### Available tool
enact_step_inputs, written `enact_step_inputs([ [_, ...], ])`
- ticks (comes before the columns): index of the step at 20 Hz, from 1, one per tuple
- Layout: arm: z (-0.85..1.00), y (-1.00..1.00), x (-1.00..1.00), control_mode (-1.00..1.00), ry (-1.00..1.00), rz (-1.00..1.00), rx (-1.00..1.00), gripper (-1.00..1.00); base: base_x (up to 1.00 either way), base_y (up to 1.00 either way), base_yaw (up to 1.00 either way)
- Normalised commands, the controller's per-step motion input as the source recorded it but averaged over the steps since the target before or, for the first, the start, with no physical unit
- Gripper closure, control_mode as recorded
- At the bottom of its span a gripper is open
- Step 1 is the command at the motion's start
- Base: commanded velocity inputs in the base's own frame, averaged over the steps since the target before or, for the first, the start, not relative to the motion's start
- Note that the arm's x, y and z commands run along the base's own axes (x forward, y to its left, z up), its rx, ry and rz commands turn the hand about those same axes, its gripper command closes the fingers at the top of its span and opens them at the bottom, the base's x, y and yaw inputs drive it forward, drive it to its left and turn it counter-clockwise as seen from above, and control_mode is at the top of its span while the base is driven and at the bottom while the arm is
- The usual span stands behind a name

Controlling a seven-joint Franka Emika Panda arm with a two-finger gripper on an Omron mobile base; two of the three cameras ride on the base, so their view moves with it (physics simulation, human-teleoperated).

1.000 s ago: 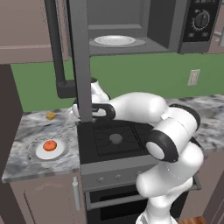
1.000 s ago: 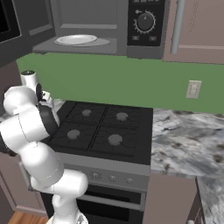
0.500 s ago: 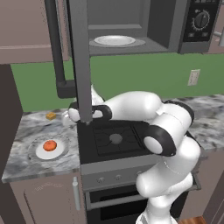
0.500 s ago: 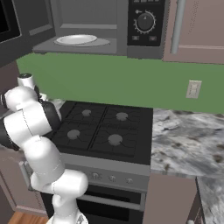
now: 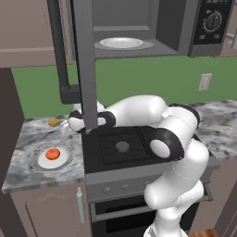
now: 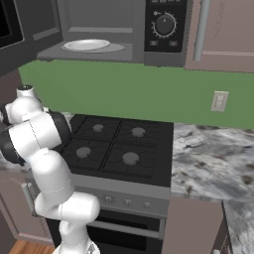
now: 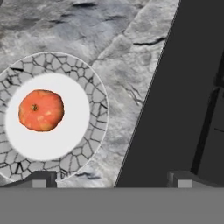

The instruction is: Pick the squash from the counter and place it in the microwave. Then turn on the microwave.

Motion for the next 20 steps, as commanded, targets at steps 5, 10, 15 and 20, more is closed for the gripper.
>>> enact_step_inputs([
  [5, -0.06, 0.2, 0.0, -1.0, 0.0, 0.02, 0.0, -1.0, 0.0, 0.0, 0.0],
  [10, -0.08, 0.2, 0.0, -1.0, 0.0, 0.01, 0.0, -1.0, 0.0, 0.0, 0.0],
  [15, -0.08, 0.19, 0.0, -1.0, 0.0, 0.01, 0.0, -1.0, 0.0, 0.0, 0.0],
  [20, -0.1, 0.18, 0.0, -1.0, 0.0, 0.01, 0.0, -1.0, 0.0, 0.0, 0.0],
])
